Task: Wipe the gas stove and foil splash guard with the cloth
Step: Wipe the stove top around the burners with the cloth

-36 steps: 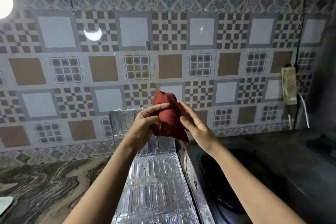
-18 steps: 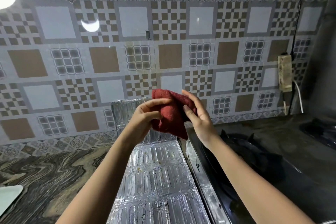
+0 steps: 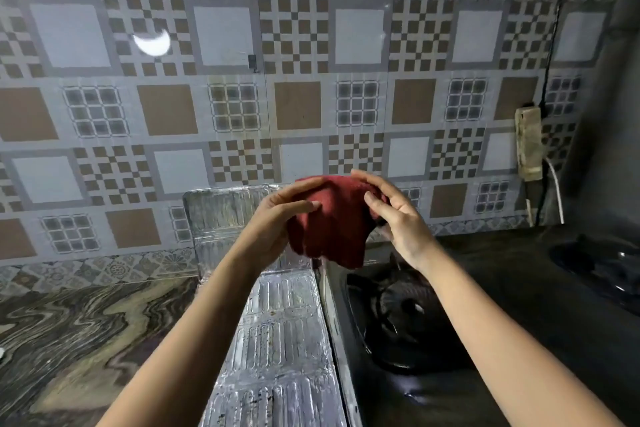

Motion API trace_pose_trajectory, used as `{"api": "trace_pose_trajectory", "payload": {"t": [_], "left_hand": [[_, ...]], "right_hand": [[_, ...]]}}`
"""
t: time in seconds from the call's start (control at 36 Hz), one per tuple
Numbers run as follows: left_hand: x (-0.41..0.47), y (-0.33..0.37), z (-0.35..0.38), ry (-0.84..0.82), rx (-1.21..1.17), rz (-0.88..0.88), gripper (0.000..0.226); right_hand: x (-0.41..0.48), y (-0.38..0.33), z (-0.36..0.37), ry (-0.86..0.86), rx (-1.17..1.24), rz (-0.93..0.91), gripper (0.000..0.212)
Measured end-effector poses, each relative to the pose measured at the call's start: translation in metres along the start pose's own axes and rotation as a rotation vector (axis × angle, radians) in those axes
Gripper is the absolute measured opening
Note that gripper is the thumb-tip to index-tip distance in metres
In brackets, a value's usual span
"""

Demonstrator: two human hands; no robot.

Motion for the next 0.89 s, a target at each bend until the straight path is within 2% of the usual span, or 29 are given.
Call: {"api": "trace_pose_trajectory", "payload": {"t": [0.19, 0.31, 0.42, 0.61, 0.72, 0.89], "left_hand": [[0.033, -0.013, 0.072, 0.034, -0.097, 0.055, 0.040], [0.048, -0.027, 0.109, 0.053, -0.145, 0.098, 0.043], [0.059, -0.038, 0.132, 0.092, -0.192, 0.133, 0.046], [0.076, -0.044, 0.140, 0.168, -0.151, 0.156, 0.041], [0.089, -0.045, 0.139, 0.189, -0.115, 0.171, 0.042], [0.110, -0.048, 0.119, 0.238, -0.102, 0.171, 0.042]], "right_hand": [[-0.013, 0.009, -0.063, -0.064, 0.070, -0.046, 0.045], [-0.021, 0.013, -0.093, -0.014, 0.136, -0.147, 0.054], [-0.020, 0.020, -0.111, -0.008, 0.136, -0.168, 0.055], [-0.002, 0.028, -0.128, -0.040, 0.226, -0.066, 0.041], [0.008, 0.032, -0.128, -0.089, 0.227, -0.069, 0.040], [0.032, 0.051, -0.126, -0.113, 0.507, 0.024, 0.047]]}}
Point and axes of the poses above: each hand's wrist, its own x-axis towards the middle knuckle, its own z-axis out of the palm, y = z × x, the point moved 4 cm from there along x, towards the middle knuckle
